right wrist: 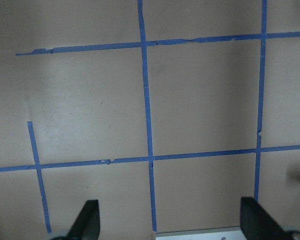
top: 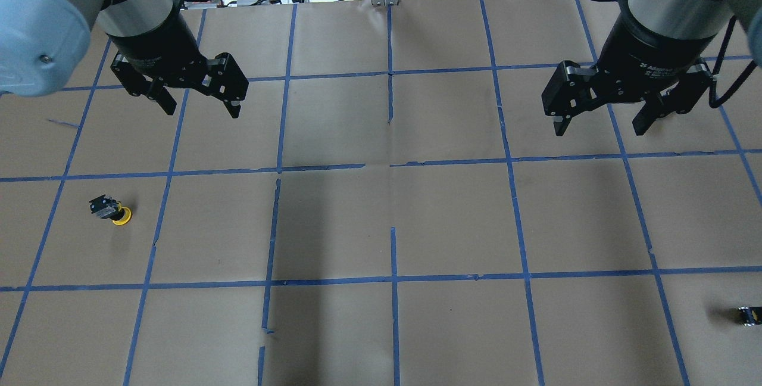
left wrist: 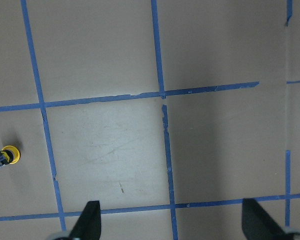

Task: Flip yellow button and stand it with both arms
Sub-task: 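Move the left gripper down toward the yellow button lying on its side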

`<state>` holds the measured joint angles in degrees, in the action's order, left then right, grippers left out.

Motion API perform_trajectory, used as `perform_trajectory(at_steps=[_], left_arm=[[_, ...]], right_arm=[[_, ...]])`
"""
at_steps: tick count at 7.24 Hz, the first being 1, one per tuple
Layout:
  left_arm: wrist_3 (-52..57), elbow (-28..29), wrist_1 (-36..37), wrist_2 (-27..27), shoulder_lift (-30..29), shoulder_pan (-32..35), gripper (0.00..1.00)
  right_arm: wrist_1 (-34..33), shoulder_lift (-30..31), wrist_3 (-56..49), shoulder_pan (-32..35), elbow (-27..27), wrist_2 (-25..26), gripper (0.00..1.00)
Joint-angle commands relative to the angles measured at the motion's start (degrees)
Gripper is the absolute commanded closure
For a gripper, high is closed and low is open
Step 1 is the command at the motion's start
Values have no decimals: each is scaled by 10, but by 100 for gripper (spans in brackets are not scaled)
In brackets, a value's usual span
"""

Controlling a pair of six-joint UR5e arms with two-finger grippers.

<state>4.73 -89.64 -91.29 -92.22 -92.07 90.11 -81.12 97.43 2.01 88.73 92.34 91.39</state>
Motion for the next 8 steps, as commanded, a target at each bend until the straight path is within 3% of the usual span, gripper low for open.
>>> perform_trajectory(at_steps=[1,3,5,8], left_arm=[[2,9,-3,-15,-2,-8,0],[20,-5,2,-16,-6,-40,0],[52,-30,8,-12,-35,-141,0],[121,-59,89,-11,-111,-249,0]], right_arm=[[1,0,-5,-4,0,2,0],[0,0,-5,-9,0,-2,0],[-1,0,-2,-9,0,-2,0],[-1,0,1,-8,2,-2,0]])
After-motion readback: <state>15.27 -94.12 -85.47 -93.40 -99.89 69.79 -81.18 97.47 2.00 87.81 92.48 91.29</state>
